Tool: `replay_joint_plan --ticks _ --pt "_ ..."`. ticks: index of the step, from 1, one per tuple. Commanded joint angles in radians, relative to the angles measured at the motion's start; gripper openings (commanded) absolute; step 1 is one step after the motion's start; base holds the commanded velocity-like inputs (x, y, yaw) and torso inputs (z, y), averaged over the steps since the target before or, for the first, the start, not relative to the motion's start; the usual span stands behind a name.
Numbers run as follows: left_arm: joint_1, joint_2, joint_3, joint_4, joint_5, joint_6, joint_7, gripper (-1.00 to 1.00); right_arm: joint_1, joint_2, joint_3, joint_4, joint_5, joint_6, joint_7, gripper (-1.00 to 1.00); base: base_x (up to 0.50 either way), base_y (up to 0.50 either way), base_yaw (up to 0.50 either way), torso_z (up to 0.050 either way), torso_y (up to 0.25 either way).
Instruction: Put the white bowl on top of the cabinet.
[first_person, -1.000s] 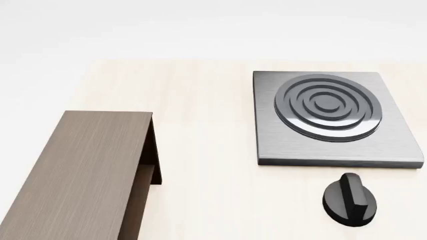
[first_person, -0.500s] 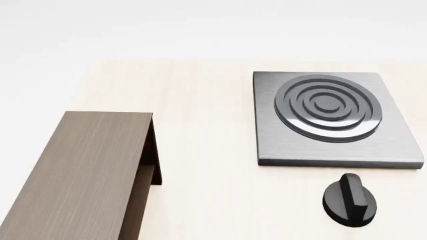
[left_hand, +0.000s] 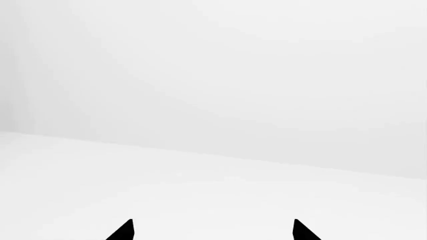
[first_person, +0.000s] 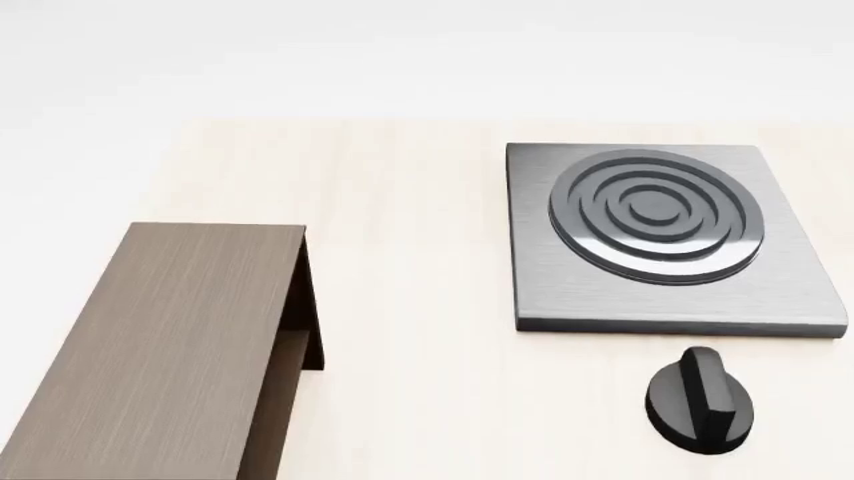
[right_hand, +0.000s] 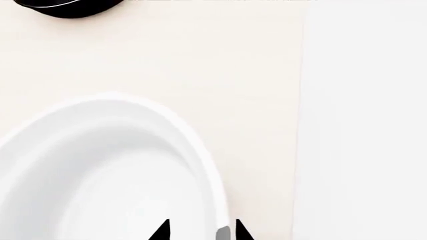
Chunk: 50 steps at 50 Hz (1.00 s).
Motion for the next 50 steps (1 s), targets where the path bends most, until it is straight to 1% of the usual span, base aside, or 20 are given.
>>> replay_joint_plan --ticks 1,6,8,13,25,32,39,43,44,50 --pt "0.001 0.000 0.000 -0.001 0.000 0.004 0.001 1.00 -0.051 -0.013 0.016 0.056 0.004 0.040 0.006 -1.00 0.00 0.00 0.00 0.000 0.000" --pt "0.001 0.000 0.000 -0.004 -0.002 0.007 0.002 1.00 -0.048 -0.017 0.020 0.036 0.012 0.046 0.016 -1.00 0.00 0.00 0.00 -0.004 0.000" --pt "0.001 0.000 0.000 -0.004 -0.003 0.008 0.003 1.00 -0.053 -0.036 0.050 -0.003 0.000 0.017 0.053 -1.00 0.00 0.00 0.00 0.000 0.000" --pt "0.001 0.000 0.001 -0.004 -0.003 0.008 0.003 1.00 -0.051 -0.044 0.092 -0.049 0.020 0.034 0.104 -1.00 0.00 0.00 0.00 -0.002 0.000" --pt "0.002 0.000 0.001 -0.003 -0.003 0.009 0.002 1.00 -0.050 -0.069 0.137 -0.119 0.009 -0.002 0.156 -1.00 0.00 0.00 0.00 0.000 0.000" --pt "0.001 0.000 0.002 -0.005 -0.003 0.010 0.002 1.00 -0.032 -0.075 0.145 -0.177 0.033 0.022 0.193 -1.00 0.00 0.00 0.00 0.000 0.000" --pt "0.001 0.000 0.002 -0.005 -0.005 0.011 0.002 1.00 0.032 -0.082 0.140 -0.276 0.125 0.098 0.245 -1.00 0.00 0.00 0.00 0.000 0.000" --pt "0.001 0.000 0.002 -0.006 -0.007 0.011 0.002 1.00 0.089 -0.097 0.153 -0.329 0.212 0.158 0.298 -1.00 0.00 0.00 0.00 0.000 0.000" --pt "0.000 0.000 0.002 -0.006 -0.007 0.011 0.003 1.00 0.122 -0.106 0.167 -0.339 0.267 0.184 0.323 -1.00 0.00 0.00 0.00 0.000 0.000" --pt "0.000 -0.001 0.002 -0.006 -0.009 0.013 0.004 1.00 0.201 -0.126 0.200 -0.378 0.376 0.272 0.380 -1.00 0.00 0.00 0.00 0.000 0.000"
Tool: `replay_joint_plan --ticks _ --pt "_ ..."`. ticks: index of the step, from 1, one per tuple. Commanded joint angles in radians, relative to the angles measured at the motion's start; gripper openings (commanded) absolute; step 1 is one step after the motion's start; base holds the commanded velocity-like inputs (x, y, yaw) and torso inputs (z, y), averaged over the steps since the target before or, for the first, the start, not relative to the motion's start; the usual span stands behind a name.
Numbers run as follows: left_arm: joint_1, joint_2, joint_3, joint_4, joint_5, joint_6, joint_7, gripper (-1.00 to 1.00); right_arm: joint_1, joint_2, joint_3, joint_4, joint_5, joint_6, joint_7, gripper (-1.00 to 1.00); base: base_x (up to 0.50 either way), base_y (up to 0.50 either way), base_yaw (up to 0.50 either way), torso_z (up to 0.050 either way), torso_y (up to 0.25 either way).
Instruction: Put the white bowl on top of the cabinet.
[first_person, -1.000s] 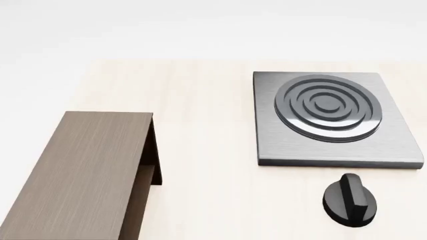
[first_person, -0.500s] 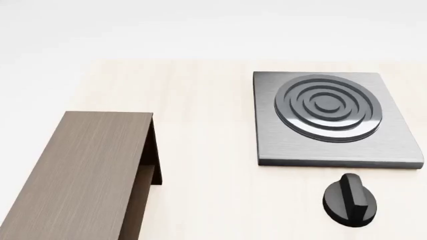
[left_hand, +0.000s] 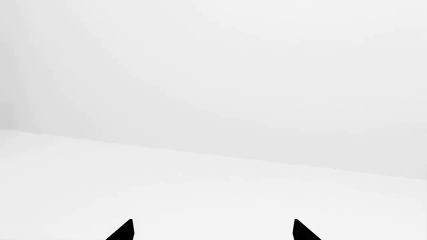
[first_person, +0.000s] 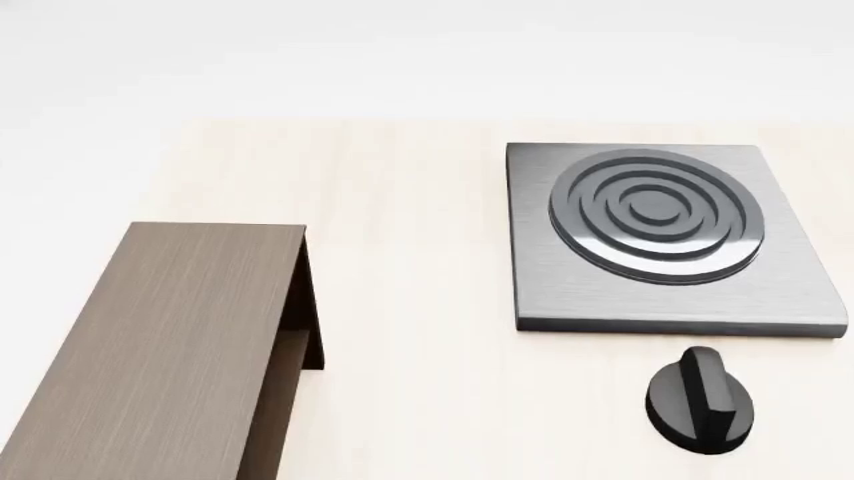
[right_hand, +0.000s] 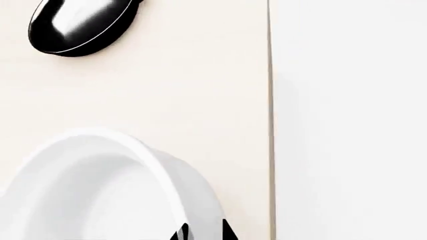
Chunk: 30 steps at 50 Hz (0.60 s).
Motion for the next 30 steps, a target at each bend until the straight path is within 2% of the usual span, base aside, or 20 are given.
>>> replay_joint_plan --ticks 1,6,16,30 --pt "-0.001 -0.001 0.000 -0.001 -0.004 0.002 0.001 1.00 0.160 -0.037 0.062 -0.111 0.204 0.164 0.101 -1.00 0.00 0.00 0.00 0.000 0.000" --pt "-0.002 -0.001 -0.001 -0.006 -0.009 0.006 0.005 1.00 0.266 -0.077 0.143 -0.150 0.211 0.330 0.103 -1.00 0.00 0.00 0.00 0.000 0.000" --pt "-0.003 -0.001 0.000 -0.011 -0.015 0.010 0.008 1.00 0.328 -0.084 0.082 -0.182 0.238 0.333 0.104 -1.00 0.00 0.00 0.00 0.000 0.000" --pt "-0.002 -0.001 0.000 -0.011 -0.018 0.013 0.009 1.00 0.452 -0.100 -0.074 -0.129 0.160 0.333 0.104 -1.00 0.00 0.00 0.00 0.000 0.001"
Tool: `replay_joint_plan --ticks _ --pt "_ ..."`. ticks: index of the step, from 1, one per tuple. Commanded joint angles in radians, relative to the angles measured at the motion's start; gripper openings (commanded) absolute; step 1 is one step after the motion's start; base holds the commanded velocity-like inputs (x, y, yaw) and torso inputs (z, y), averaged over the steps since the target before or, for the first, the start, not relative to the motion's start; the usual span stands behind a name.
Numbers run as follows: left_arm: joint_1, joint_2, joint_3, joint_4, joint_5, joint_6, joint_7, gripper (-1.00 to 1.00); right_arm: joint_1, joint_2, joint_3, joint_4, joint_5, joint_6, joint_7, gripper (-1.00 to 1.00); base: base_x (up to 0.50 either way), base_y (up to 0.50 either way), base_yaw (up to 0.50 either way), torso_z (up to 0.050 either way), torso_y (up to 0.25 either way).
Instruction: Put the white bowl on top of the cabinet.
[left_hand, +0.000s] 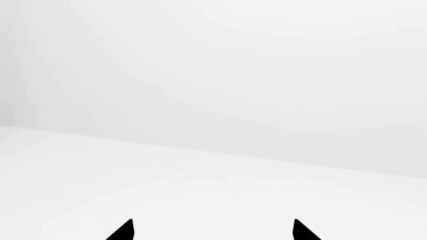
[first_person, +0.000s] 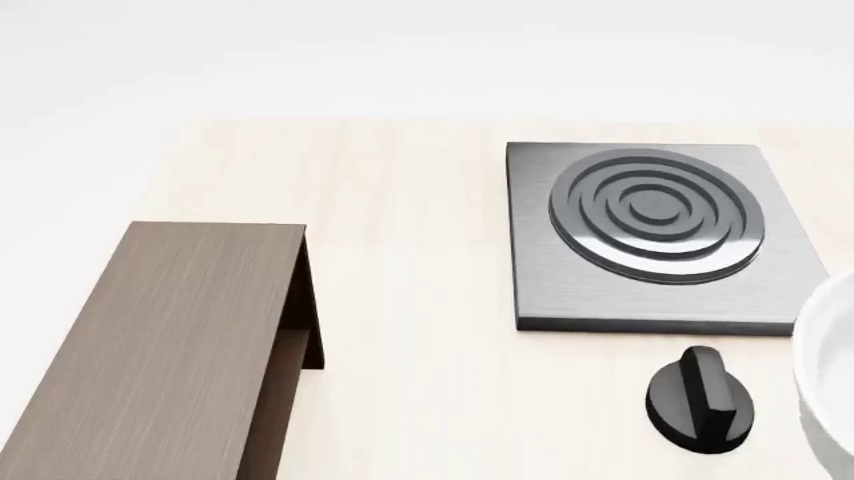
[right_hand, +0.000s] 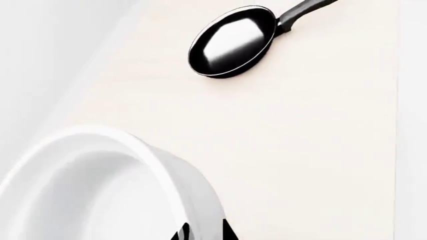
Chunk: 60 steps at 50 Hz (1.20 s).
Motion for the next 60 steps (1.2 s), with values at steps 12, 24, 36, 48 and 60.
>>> replay_joint_plan --ticks 12,24,36,48,60 --pt "0.003 0.000 -0.001 0.000 -0.007 0.006 0.002 1.00 0.220 0.019 -0.325 0.156 0.026 0.012 0.000 -1.00 0.00 0.00 0.00 0.000 0.001" --pt "0.001 -0.001 0.001 -0.003 -0.008 0.007 0.003 1.00 0.327 0.001 -0.421 0.277 0.032 0.011 0.000 -1.00 0.00 0.00 0.00 0.000 0.002" --pt "0.001 0.000 0.001 -0.007 -0.010 0.010 0.003 1.00 0.376 -0.005 -0.564 0.374 -0.031 -0.066 -0.088 -1.00 0.00 0.00 0.00 0.000 0.001" --pt "0.000 0.000 0.002 -0.008 -0.010 0.010 0.003 1.00 0.418 -0.002 -0.735 0.493 -0.164 -0.205 -0.253 -1.00 0.00 0.00 0.00 0.000 0.002" --pt "-0.001 -0.002 0.001 -0.010 -0.014 0.012 0.004 1.00 0.456 -0.048 -0.869 0.647 -0.231 -0.323 -0.431 -1.00 0.00 0.00 0.00 0.000 0.001"
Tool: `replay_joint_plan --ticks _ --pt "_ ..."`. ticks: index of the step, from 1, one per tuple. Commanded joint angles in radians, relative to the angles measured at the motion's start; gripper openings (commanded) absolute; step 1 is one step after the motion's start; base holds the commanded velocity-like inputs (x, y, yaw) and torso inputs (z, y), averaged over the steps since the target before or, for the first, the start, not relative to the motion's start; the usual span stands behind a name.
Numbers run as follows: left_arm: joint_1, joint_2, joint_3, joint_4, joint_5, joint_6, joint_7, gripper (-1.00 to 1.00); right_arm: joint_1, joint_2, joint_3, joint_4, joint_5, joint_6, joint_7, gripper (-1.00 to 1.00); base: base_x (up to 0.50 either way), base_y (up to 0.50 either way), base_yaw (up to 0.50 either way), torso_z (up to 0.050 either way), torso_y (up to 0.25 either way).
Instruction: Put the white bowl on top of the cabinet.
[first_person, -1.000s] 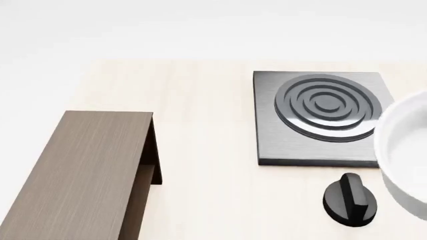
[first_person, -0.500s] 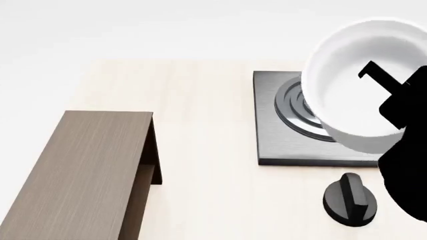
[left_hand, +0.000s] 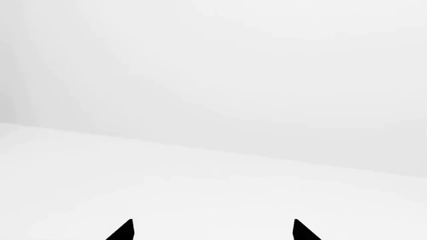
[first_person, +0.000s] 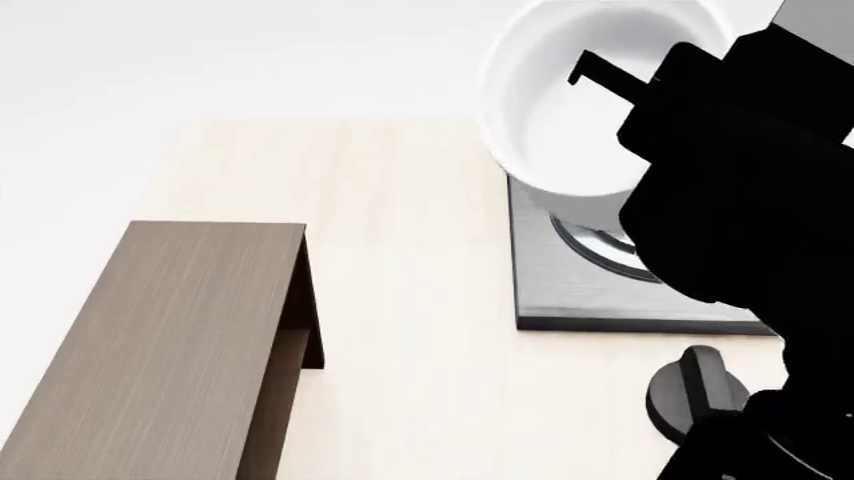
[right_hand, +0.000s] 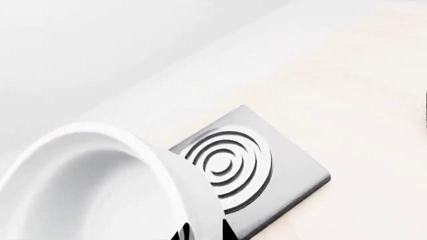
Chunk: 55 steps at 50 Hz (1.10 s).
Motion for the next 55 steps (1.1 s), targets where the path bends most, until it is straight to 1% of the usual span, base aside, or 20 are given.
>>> replay_joint_plan --ticks 1,11,14,21,25,28,38,45,55 --pt "0.000 -0.001 -0.001 -0.001 -0.003 0.001 0.001 1.00 0.050 -0.035 -0.114 0.119 -0.046 -0.115 -0.160 -1.00 0.00 0.00 0.00 0.000 0.000" --pt "-0.003 -0.001 0.002 -0.007 -0.008 0.004 0.004 1.00 0.064 -0.071 -0.167 0.184 -0.003 -0.126 -0.262 -1.00 0.00 0.00 0.00 0.000 0.002" --pt "-0.004 -0.001 0.001 -0.009 -0.008 0.004 0.004 1.00 0.054 -0.087 -0.182 0.201 -0.003 -0.157 -0.298 -1.00 0.00 0.00 0.00 0.000 0.000" --pt "0.000 0.000 0.000 -0.007 -0.008 0.006 0.002 1.00 0.041 -0.109 -0.207 0.215 0.039 -0.186 -0.321 -1.00 0.00 0.00 0.00 0.000 0.001" --pt "-0.003 -0.001 0.002 -0.009 -0.007 0.003 0.002 1.00 0.029 -0.118 -0.201 0.231 0.099 -0.224 -0.326 -1.00 0.00 0.00 0.00 0.000 0.000" --pt "0.001 -0.001 -0.001 -0.007 -0.009 0.006 0.002 1.00 0.019 -0.118 -0.245 0.254 0.118 -0.262 -0.342 -1.00 0.00 0.00 0.00 0.000 0.003" --pt "0.000 -0.001 -0.001 -0.012 -0.014 0.010 0.004 1.00 0.042 -0.116 -0.308 0.291 0.206 -0.327 -0.364 -1.00 0.00 0.00 0.00 0.000 0.001" --pt "-0.001 -0.002 -0.001 -0.013 -0.015 0.010 0.005 1.00 0.053 -0.115 -0.388 0.322 0.242 -0.388 -0.381 -1.00 0.00 0.00 0.00 0.003 0.000" --pt "-0.002 -0.002 0.000 -0.013 -0.015 0.010 0.004 1.00 0.043 -0.105 -0.492 0.327 0.273 -0.402 -0.431 -1.00 0.00 0.00 0.00 0.000 0.001"
